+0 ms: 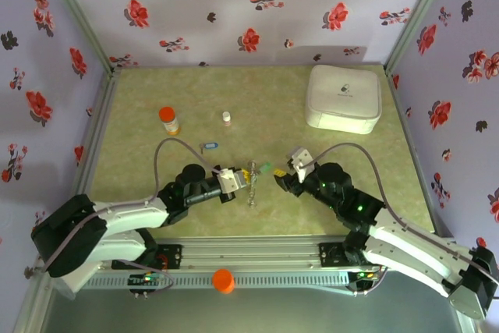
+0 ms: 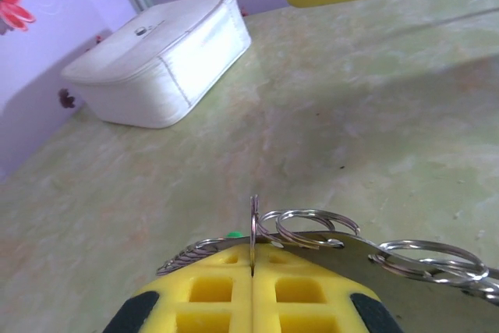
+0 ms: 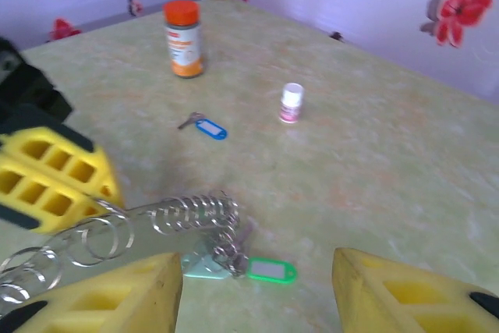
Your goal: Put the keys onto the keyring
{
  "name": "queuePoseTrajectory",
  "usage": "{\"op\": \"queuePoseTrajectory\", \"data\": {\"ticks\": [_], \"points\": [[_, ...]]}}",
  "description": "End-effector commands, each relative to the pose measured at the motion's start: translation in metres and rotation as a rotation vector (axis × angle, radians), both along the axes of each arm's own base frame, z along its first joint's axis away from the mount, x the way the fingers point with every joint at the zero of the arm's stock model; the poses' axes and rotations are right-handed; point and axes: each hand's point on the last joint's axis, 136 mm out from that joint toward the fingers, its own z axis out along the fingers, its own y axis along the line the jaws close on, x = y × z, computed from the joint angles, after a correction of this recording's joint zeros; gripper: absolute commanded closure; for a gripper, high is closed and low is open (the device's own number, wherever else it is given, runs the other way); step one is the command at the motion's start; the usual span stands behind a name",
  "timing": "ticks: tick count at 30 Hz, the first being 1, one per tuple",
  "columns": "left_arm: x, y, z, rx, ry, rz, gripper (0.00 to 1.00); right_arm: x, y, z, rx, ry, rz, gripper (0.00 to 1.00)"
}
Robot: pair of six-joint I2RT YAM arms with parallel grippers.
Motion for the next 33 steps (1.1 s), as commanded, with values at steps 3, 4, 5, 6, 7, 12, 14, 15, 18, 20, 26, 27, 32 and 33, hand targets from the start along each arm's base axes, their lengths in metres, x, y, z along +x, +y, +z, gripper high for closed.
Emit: {"op": "queuePoseTrajectory", "data": {"ticks": [3, 4, 5, 6, 7, 12, 14, 15, 18, 20, 26, 27, 32, 33], "points": [[0.013, 0.002, 0.034, -0.011, -0.181, 0.092, 1.00, 0.016, -0.010, 0.011, 0.048, 0.020, -0.121, 0.46], [0.012, 0.001, 0.036, 0.009, -0.213, 0.091, 1.00, 0.016, -0.010, 0.011, 0.045, 0.017, -0.122, 0.46], [0.011, 0.001, 0.037, 0.025, -0.245, 0.095, 1.00, 0.017, -0.010, 0.011, 0.042, 0.016, -0.125, 0.46], [0.011, 0.001, 0.039, 0.037, -0.277, 0.100, 1.00, 0.017, -0.010, 0.011, 0.040, 0.015, -0.126, 0.46], [0.010, 0.001, 0.042, 0.047, -0.309, 0.104, 1.00, 0.017, -0.010, 0.010, 0.039, 0.014, -0.123, 0.46], [0.010, 0.005, 0.052, 0.094, -0.419, 0.133, 1.00, 0.016, -0.007, 0.007, 0.028, 0.013, -0.106, 0.46], [0.010, 0.007, 0.055, 0.114, -0.461, 0.143, 1.00, 0.015, -0.006, 0.007, 0.022, 0.010, -0.094, 0.46], [0.009, 0.008, 0.056, 0.122, -0.479, 0.143, 1.00, 0.015, -0.006, 0.006, 0.019, 0.010, -0.091, 0.46], [0.008, 0.010, 0.058, 0.141, -0.519, 0.137, 1.00, 0.013, -0.005, 0.005, 0.008, 0.008, -0.075, 0.46], [0.005, 0.010, 0.056, 0.148, -0.531, 0.125, 1.00, 0.012, -0.004, 0.004, 0.004, 0.007, -0.064, 0.46], [-0.003, 0.011, 0.059, 0.126, -0.546, 0.091, 1.00, 0.009, 0.001, 0.004, 0.005, 0.002, -0.032, 0.46], [-0.003, 0.012, 0.062, 0.116, -0.548, 0.091, 1.00, 0.008, 0.001, 0.005, 0.006, 0.000, -0.028, 0.46], [-0.009, 0.019, 0.051, 0.105, -0.511, 0.083, 1.00, 0.006, 0.004, 0.005, 0.002, -0.001, -0.006, 0.46], [-0.010, 0.019, 0.051, 0.100, -0.505, 0.082, 1.00, 0.006, 0.004, 0.004, 0.001, -0.002, -0.005, 0.46]]}}
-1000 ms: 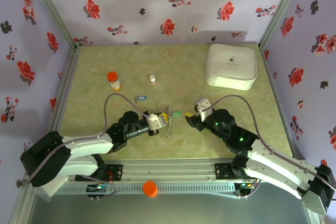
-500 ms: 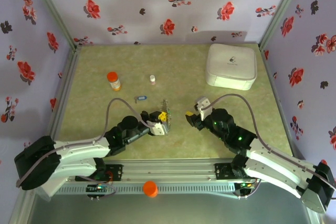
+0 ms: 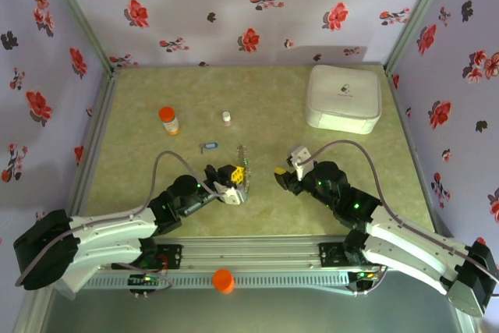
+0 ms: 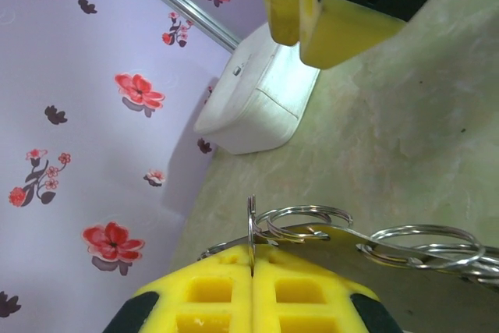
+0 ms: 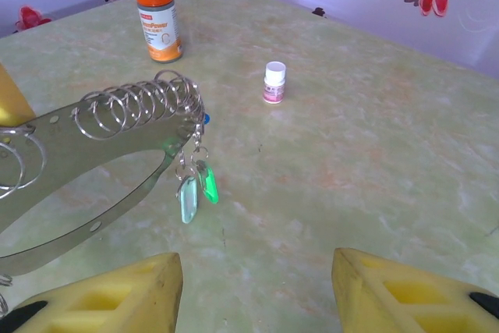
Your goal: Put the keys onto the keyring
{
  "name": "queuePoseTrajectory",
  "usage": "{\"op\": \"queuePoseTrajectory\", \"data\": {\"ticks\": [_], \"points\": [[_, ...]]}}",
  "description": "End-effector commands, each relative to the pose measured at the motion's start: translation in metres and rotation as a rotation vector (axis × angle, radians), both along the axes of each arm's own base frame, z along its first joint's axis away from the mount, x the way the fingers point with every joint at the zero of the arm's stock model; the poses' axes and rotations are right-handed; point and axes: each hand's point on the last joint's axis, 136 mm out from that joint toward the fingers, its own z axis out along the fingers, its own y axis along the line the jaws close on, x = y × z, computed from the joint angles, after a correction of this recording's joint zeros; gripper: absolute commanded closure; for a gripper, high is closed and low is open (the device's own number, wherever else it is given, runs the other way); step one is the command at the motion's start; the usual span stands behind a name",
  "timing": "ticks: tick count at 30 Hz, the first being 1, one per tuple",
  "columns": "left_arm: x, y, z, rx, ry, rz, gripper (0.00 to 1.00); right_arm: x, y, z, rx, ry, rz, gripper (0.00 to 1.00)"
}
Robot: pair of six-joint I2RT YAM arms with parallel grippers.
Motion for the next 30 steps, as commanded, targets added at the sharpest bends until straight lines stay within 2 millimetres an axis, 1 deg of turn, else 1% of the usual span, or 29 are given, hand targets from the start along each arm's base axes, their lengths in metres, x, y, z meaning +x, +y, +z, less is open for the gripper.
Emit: {"op": "queuePoseTrajectory", "data": {"ticks": [1, 7, 14, 21, 24, 25, 28, 29, 30], "points": [[-0.006, 0.001, 0.011, -0.053, -0.008, -0.023, 1.00, 0.000, 0.005, 0.014, 0.019, -0.035, 0.026, 0.46], [-0.011, 0.001, 0.011, -0.090, 0.036, -0.043, 1.00, -0.002, 0.006, 0.011, 0.016, -0.031, 0.042, 0.46], [-0.010, 0.002, 0.007, -0.152, 0.183, -0.083, 1.00, -0.003, 0.007, 0.010, 0.021, -0.034, 0.049, 0.47], [-0.003, 0.001, 0.008, -0.171, 0.234, -0.086, 1.00, -0.003, 0.010, 0.010, 0.029, -0.043, 0.061, 0.46], [0.005, 0.005, 0.009, -0.186, 0.265, -0.054, 1.00, -0.003, 0.010, 0.010, 0.023, -0.042, 0.066, 0.46], [0.010, 0.008, 0.011, -0.201, 0.281, -0.027, 1.00, -0.004, 0.010, 0.010, 0.020, -0.043, 0.066, 0.46], [0.026, 0.022, 0.011, -0.245, 0.326, 0.077, 1.00, -0.004, 0.010, 0.010, 0.016, -0.045, 0.070, 0.46], [0.032, 0.024, 0.025, -0.284, 0.323, 0.105, 1.00, -0.004, 0.010, 0.010, 0.012, -0.045, 0.073, 0.46], [0.038, 0.029, 0.030, -0.310, 0.331, 0.142, 1.00, -0.004, 0.010, 0.009, 0.007, -0.043, 0.075, 0.46]]}}
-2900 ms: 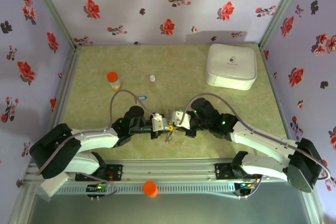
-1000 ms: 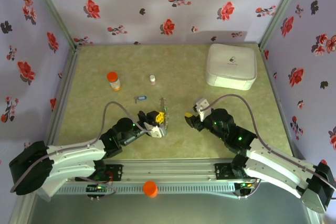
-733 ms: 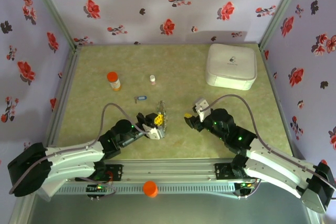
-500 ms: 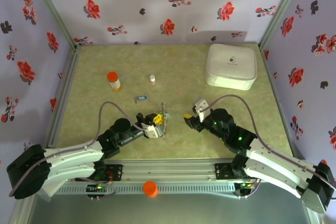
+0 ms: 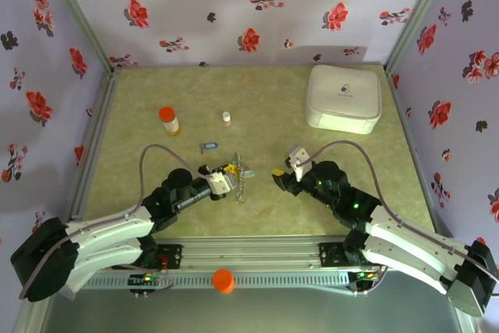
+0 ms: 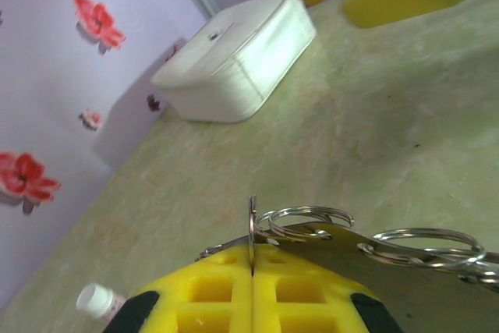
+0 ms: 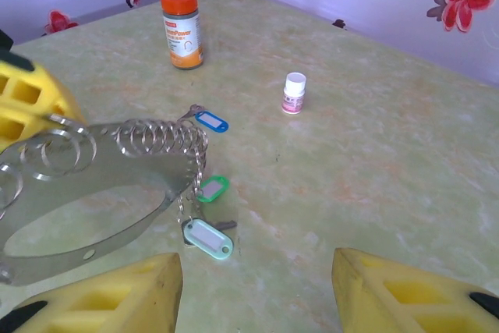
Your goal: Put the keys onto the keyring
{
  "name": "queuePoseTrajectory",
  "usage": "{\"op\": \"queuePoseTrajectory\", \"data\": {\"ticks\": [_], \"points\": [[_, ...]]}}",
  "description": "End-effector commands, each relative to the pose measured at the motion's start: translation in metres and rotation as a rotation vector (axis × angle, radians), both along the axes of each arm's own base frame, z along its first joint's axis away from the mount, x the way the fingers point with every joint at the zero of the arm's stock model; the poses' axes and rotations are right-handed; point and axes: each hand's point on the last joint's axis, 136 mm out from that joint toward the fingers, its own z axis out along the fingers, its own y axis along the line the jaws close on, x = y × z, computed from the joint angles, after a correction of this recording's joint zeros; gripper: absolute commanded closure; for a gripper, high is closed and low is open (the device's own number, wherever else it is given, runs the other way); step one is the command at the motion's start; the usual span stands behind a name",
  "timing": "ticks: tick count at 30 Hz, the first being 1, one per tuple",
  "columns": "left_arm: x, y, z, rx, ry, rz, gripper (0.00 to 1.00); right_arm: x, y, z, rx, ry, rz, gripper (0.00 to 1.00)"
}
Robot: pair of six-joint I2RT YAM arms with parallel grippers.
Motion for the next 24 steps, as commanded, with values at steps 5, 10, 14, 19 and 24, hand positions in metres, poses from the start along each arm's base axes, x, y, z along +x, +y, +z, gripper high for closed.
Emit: {"op": "queuePoseTrajectory", "data": {"ticks": [5, 10, 14, 19, 24], "points": [[0.045, 0.046, 0.061, -0.175, 0.051, 0.341, 1.00, -0.007, 0.017, 0.001, -0.043, 0.007, 0.111, 0.46], [0.055, 0.076, 0.063, -0.161, 0.103, 0.485, 1.00, -0.014, 0.046, -0.012, -0.077, 0.067, 0.215, 0.47], [0.059, 0.092, 0.055, -0.164, 0.202, 0.564, 1.00, -0.015, 0.070, -0.017, -0.064, 0.119, 0.267, 0.47], [0.058, 0.094, 0.051, -0.202, 0.304, 0.576, 1.00, -0.014, 0.084, -0.012, -0.007, 0.149, 0.283, 0.48], [0.055, 0.083, 0.060, -0.286, 0.313, 0.509, 1.00, -0.018, 0.085, -0.009, 0.020, 0.131, 0.307, 0.48]]}}
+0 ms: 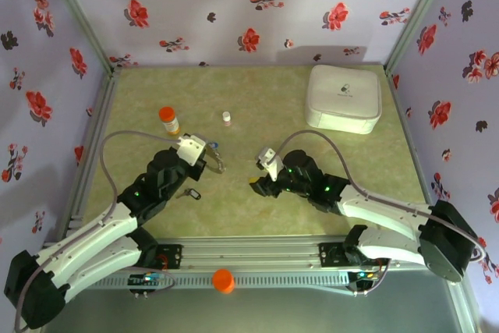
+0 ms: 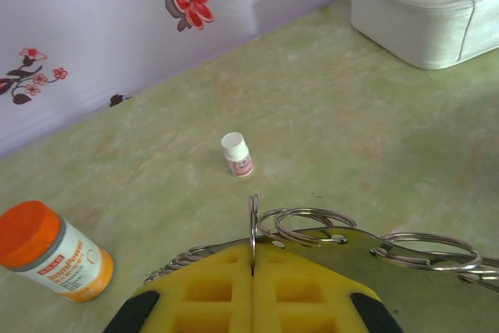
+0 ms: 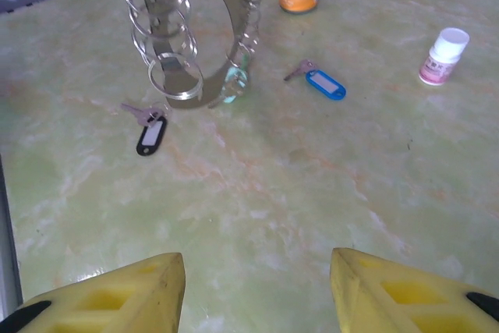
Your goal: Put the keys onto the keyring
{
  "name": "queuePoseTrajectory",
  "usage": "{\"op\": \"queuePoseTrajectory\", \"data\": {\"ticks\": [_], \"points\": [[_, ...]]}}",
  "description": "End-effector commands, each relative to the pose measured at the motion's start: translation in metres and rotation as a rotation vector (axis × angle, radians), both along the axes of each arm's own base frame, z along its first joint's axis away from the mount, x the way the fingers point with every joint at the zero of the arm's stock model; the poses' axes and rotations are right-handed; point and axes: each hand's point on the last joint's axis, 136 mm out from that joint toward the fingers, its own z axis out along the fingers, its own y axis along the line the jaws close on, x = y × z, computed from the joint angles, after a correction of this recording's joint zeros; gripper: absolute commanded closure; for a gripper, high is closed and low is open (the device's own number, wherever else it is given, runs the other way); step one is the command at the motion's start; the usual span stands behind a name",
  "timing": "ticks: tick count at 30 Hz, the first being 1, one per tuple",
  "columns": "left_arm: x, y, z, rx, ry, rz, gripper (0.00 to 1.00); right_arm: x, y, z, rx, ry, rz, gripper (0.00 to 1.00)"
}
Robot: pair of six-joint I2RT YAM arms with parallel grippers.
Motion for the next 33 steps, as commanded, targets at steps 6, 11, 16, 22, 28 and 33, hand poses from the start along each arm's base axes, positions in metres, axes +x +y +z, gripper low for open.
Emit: {"op": "queuePoseTrajectory", "data": {"ticks": [6, 11, 16, 22, 28, 33], "points": [[-0.004, -0.020, 0.037, -0.238, -0.078, -0.083, 1.00, -0.017, 0.015, 0.038, 0.272, 0.005, 0.074, 0.48], [-0.011, -0.031, 0.050, -0.298, -0.120, -0.161, 1.00, -0.029, 0.019, 0.041, 0.312, 0.016, 0.156, 0.50], [-0.020, -0.043, 0.057, -0.330, -0.140, -0.250, 1.00, -0.034, 0.019, 0.041, 0.299, -0.059, 0.211, 0.53], [-0.029, -0.050, 0.059, -0.349, -0.150, -0.317, 1.00, -0.035, 0.014, 0.041, 0.268, -0.114, 0.216, 0.55], [-0.024, -0.055, 0.055, -0.348, -0.146, -0.319, 1.00, -0.033, -0.001, 0.052, 0.233, -0.180, 0.174, 0.53], [-0.020, -0.063, 0.045, -0.335, -0.122, -0.334, 1.00, -0.031, -0.016, 0.057, 0.209, -0.190, 0.113, 0.52]]}}
